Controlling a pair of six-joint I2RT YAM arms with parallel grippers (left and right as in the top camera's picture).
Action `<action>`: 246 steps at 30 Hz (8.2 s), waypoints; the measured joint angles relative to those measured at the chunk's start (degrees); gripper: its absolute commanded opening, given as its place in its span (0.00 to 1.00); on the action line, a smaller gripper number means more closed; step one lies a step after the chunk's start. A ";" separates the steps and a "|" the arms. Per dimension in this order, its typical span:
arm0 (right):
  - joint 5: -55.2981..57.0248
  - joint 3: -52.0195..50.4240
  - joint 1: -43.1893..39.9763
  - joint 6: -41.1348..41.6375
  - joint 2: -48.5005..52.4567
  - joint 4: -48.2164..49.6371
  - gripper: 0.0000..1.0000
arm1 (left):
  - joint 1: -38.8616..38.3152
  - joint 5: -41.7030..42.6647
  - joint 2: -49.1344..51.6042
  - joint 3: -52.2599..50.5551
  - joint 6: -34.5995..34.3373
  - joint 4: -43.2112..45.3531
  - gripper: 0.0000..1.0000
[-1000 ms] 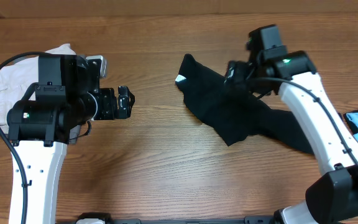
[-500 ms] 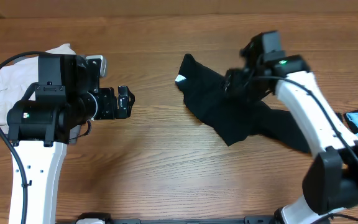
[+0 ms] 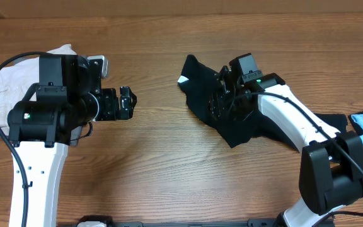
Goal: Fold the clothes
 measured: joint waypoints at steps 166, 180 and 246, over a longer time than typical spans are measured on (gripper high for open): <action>0.61 12.22 -6.47 5.92 -14.95 -18.73 0.16 | -16.90 10.67 19.39 41.11 29.00 -12.20 0.04; -19.50 12.22 -6.29 -5.68 -12.44 -7.76 0.28 | -16.90 -4.33 14.80 40.85 17.40 1.49 0.04; -24.59 12.22 -10.23 -2.97 -12.44 1.01 0.41 | -24.61 3.50 3.43 44.85 45.09 -1.95 0.04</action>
